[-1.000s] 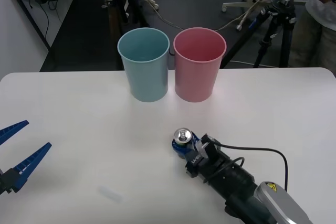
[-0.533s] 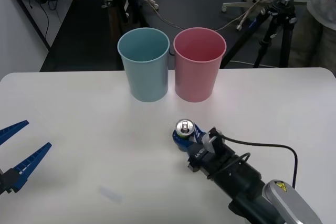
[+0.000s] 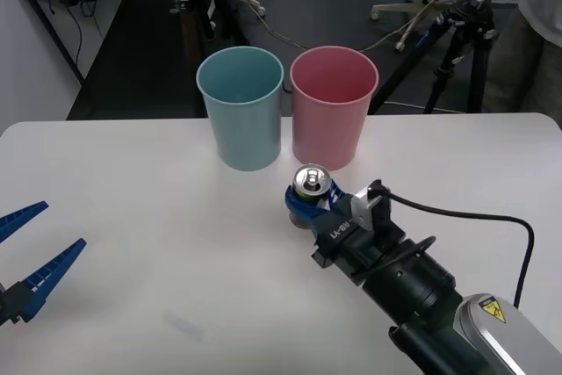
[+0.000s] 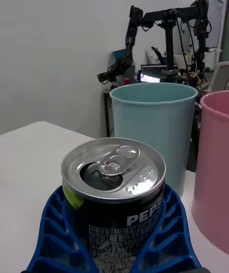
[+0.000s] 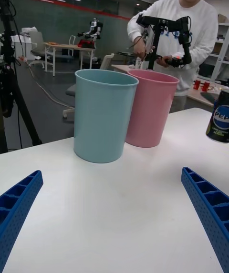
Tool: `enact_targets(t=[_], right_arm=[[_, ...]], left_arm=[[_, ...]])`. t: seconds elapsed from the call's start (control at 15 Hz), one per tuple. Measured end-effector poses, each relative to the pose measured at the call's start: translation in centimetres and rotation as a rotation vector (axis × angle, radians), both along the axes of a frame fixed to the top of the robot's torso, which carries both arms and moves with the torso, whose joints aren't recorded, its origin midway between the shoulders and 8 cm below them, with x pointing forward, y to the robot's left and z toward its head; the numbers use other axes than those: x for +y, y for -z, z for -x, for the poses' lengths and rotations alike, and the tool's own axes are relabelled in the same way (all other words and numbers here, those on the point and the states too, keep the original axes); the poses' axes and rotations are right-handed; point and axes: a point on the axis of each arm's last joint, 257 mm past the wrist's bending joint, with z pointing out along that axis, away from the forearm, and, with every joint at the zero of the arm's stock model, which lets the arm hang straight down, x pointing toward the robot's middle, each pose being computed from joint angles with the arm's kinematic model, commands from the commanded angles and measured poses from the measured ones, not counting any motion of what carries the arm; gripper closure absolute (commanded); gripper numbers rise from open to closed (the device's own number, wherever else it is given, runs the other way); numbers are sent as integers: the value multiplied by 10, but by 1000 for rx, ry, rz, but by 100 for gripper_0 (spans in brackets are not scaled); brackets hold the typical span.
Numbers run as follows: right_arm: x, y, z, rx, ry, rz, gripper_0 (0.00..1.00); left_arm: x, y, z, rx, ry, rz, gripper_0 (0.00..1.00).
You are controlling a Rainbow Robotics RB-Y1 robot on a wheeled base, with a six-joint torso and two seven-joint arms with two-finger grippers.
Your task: Grasp the object on the table and drop it into the matching bin: aluminum can to the light blue bin, PET bottle to the pink bin.
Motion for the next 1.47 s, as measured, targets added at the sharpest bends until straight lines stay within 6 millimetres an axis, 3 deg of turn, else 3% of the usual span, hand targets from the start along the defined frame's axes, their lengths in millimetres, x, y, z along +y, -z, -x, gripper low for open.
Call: enact_targets(t=[0.27,0.87,1.13,1.47], right_arm=[[8,-43,-8,-34,-37,-66,100],[26,-120,-67,-158,-14,-96,100],[39,-137,-102,-167,7,-110,100],[60,-146,-151,-149,58,-110,100]], left_arm=[[0,0,0,0,0,0,0],[0,0,0,0,0,0,0],[0,0,0,0,0,0,0],[0,0,0,0,0,0,0]])
